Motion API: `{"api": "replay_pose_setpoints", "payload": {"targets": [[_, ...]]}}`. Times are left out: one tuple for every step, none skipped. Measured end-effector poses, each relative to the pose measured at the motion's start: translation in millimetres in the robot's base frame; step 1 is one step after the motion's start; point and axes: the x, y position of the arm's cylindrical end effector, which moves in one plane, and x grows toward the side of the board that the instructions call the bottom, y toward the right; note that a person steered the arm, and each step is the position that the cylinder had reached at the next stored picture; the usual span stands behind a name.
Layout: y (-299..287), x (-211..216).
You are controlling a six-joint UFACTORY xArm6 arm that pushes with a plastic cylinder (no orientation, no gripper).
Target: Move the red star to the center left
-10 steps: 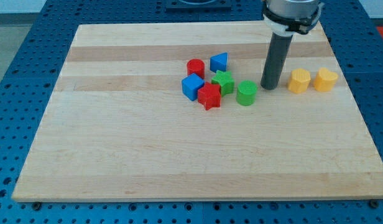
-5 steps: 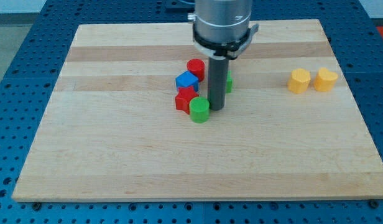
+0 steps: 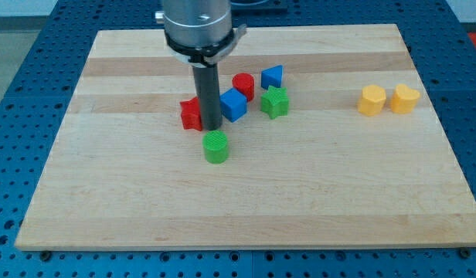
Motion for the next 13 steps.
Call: {"api": "replay_pose_setpoints", "payload": {"targets": [[-18.9, -12.1], [-29.3, -25.8], [-44.0, -37.8], [-45.4, -50.8], [-56.0, -57.8], [-82.7, -58.2], [-104.0, -58.1], [-118.0, -58.1], [-101.6, -57.9], [-91.4, -50.4], [-91.4, -37.0], [-97.2, -34.5], [-114.7, -34.5]]}}
